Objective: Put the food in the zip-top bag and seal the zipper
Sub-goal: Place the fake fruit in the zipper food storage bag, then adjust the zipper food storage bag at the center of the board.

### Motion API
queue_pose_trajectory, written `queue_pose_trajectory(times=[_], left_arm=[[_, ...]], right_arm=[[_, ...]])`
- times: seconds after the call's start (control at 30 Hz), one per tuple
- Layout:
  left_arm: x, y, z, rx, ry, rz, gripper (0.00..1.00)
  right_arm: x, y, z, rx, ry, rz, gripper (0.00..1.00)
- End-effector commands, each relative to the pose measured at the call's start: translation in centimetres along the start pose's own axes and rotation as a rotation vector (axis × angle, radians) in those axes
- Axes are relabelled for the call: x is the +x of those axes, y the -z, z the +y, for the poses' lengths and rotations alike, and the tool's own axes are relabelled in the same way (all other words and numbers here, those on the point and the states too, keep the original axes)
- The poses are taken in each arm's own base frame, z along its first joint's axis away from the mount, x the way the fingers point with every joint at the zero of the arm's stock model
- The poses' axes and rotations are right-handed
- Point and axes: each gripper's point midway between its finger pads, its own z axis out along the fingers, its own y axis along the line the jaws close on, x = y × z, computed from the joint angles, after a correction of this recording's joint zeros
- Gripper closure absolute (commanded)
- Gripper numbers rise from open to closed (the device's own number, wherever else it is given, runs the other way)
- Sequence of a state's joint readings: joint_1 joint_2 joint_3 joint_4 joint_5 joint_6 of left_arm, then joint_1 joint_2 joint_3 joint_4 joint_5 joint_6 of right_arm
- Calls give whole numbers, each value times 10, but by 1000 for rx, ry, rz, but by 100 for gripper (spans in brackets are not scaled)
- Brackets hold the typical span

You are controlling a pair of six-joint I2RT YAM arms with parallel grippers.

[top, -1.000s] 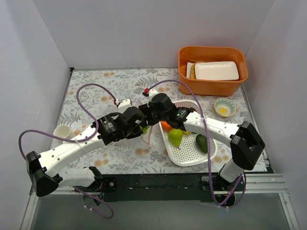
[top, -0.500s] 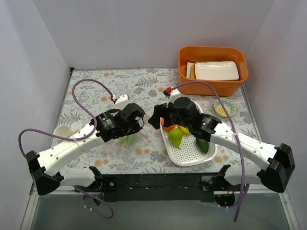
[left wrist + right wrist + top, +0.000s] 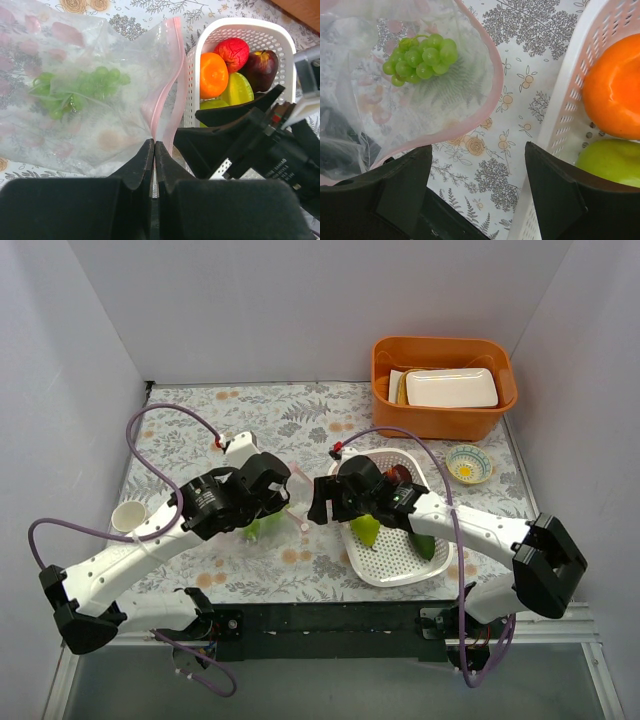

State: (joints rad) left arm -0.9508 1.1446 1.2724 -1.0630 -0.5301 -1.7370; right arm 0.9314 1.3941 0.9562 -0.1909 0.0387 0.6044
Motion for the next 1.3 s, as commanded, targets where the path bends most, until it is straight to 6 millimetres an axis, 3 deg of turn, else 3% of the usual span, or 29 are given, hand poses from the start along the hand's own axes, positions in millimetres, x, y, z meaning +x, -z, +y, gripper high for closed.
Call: queue_pose_trajectory(times=[0.0,0.13,0.3,0.43,0.6,0.7,1.0,1.1,1.13,1.2,1.27], left_arm=[[-17,13,1,23,49,-54,100],[-18,15,3,30,61,-61,100],[-17,14,8,13,54,-63,100],[-15,14,10,13,55,-61,100],[-17,17,11,19,58,-66,100],[-19,19,10,29,67,-73,100],[-20,20,9,36,70,-75,100],[-20,21,11,37,74,-77,100],[-21,22,10,42,77,-79,100],[-21,22,11,42,77,-79,100],[-21,22,12,37,75,-80,100]], right_arm=[[-19,-5,22,-61,-54,-29,18],[-17,-13,30,-105,-71,-9,21],[-28,-5,36,-121,-74,-47,26],[-43,17,22,-52,-117,-148,27],[-50,23,4,-18,-154,-187,27],[-55,20,8,-31,-153,-178,28],[-39,-7,25,-112,-167,-60,34],[-33,-11,31,-148,-166,-28,41],[-33,-11,32,-153,-163,-22,50],[-35,-13,37,-184,-150,-26,58],[-37,-10,47,-233,-130,-27,76]])
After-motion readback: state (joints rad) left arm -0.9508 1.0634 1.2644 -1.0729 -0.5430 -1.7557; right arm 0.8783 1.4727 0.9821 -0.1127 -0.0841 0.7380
